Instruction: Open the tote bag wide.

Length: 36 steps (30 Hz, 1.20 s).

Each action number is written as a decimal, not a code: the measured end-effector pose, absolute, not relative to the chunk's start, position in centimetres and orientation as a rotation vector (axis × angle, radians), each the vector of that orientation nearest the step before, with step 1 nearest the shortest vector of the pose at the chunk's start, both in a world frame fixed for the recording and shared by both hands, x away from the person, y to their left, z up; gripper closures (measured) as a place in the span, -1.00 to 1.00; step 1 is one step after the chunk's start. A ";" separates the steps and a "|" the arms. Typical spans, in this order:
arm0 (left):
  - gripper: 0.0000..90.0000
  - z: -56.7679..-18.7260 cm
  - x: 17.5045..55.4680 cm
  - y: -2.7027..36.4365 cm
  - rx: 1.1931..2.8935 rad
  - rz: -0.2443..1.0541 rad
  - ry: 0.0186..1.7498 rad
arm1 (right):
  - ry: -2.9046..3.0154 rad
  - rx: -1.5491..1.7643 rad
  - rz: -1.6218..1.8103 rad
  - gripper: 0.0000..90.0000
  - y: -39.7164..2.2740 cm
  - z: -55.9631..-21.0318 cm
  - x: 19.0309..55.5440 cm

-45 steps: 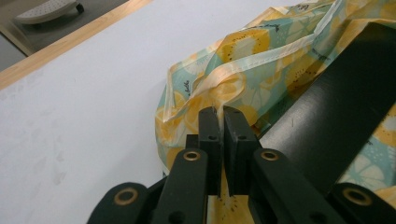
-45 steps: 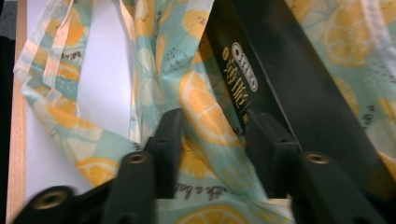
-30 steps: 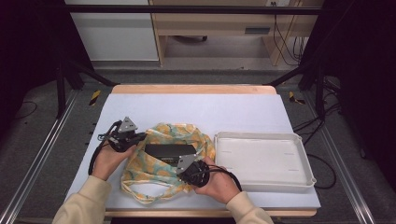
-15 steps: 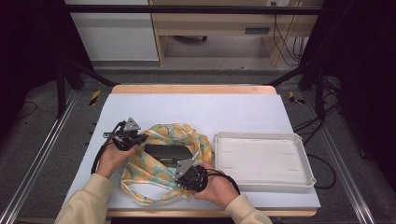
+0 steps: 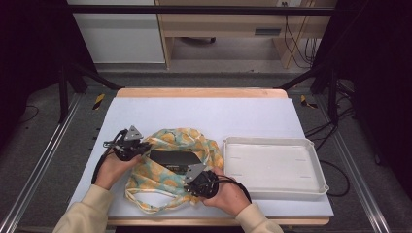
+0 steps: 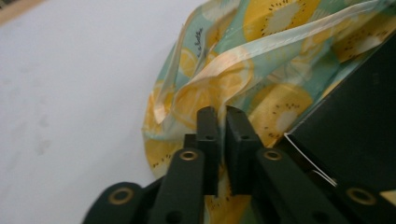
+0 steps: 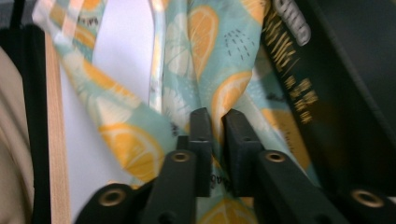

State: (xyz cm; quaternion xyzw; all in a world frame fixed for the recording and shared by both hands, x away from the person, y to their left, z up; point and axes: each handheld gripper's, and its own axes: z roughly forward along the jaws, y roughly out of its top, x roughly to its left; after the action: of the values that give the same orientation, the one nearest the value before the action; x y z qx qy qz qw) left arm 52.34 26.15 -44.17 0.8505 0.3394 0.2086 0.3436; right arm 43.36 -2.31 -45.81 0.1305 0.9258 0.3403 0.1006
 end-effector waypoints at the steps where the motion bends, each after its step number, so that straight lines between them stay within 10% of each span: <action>1: 0.75 -43.7 51.8 26.4 2.188 0.558 0.877 | 2.725 0.388 1.020 0.63 -2.5 -45.6 43.4; 10: 0.34 -40.7 47.8 27.0 2.073 0.588 0.815 | 2.599 0.504 1.139 0.20 -4.8 -42.7 43.5; 18: 0.77 -42.0 47.0 25.0 2.099 0.533 0.762 | 2.452 0.632 1.224 0.83 -6.8 -40.2 45.2; 36: 1.00 -43.3 43.9 24.2 2.214 0.462 0.704 | 2.417 0.731 0.976 1.00 -5.6 -41.1 49.3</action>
State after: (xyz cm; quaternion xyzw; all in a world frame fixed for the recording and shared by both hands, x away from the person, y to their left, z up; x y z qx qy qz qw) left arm 43.92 24.20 -43.34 0.8657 0.2752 0.1808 0.3769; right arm 49.28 -5.60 -41.07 0.2637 0.8717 0.3522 0.2156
